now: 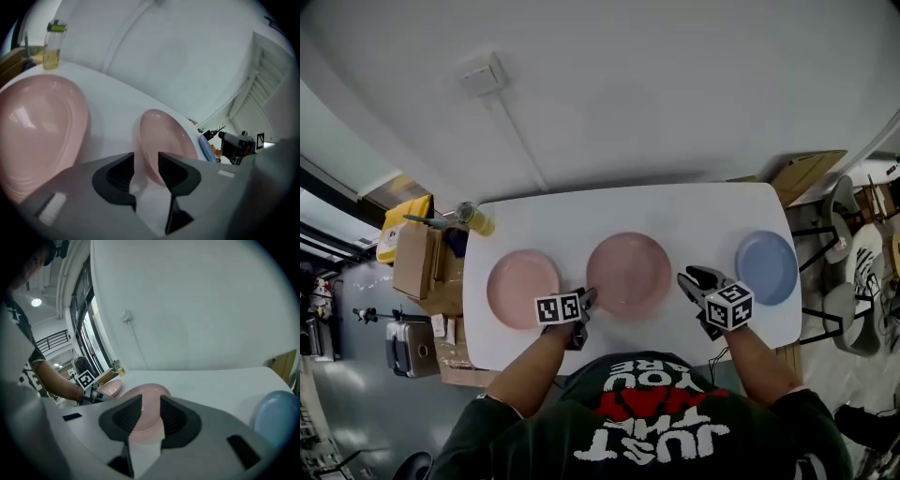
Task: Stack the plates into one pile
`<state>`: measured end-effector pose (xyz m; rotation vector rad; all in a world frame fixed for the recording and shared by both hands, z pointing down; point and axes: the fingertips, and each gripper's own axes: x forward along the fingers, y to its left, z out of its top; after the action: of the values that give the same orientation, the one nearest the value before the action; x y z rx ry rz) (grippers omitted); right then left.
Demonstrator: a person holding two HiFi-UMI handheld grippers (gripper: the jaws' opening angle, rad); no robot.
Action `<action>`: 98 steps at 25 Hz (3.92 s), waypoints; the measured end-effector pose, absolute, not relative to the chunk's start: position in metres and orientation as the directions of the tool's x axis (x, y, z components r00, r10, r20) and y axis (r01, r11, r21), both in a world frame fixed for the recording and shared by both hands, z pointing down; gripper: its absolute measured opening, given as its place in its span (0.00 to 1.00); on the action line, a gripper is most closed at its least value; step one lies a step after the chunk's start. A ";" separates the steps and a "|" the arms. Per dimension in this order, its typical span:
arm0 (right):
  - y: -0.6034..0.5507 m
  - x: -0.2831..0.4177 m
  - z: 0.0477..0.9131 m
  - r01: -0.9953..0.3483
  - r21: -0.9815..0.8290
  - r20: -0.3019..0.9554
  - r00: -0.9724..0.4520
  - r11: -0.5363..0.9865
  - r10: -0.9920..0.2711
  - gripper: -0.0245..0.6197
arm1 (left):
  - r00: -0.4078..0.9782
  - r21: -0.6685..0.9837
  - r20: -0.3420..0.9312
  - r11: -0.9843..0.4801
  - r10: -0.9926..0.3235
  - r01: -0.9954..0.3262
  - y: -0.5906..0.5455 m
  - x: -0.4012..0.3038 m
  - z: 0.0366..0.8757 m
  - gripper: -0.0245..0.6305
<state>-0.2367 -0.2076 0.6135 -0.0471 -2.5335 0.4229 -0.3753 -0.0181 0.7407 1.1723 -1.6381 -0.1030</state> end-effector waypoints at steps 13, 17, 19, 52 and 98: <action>-0.220 -0.220 0.594 -0.062 -0.227 0.514 -0.855 0.972 0.066 0.07 | -0.012 0.693 0.645 0.592 -0.764 -0.411 -0.035 -0.387 0.740 0.07; -0.214 -0.240 0.579 -0.027 -0.228 0.472 -0.878 0.973 0.087 0.05 | -0.104 0.717 0.610 0.604 -0.785 -0.347 -0.006 -0.422 0.707 0.07; -0.208 -0.254 0.574 0.000 -0.227 0.458 -0.882 0.974 0.107 0.05 | -0.169 0.710 0.608 0.626 -0.776 -0.322 0.021 -0.444 0.692 0.07; -0.171 -0.292 0.581 0.106 -0.215 0.480 -0.854 0.971 0.200 0.05 | -0.402 0.307 0.820 0.906 -0.407 -0.291 0.242 -0.531 0.727 0.42; 0.147 -0.365 0.516 0.012 -0.214 0.298 -0.952 0.977 0.077 0.05 | -0.171 0.474 0.374 0.347 -0.912 -0.809 0.318 -0.538 0.605 0.05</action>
<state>-0.3649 0.1469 0.5157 -0.0645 -2.8155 0.3016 -0.5382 0.3177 0.6049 1.4956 -2.0121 -0.2196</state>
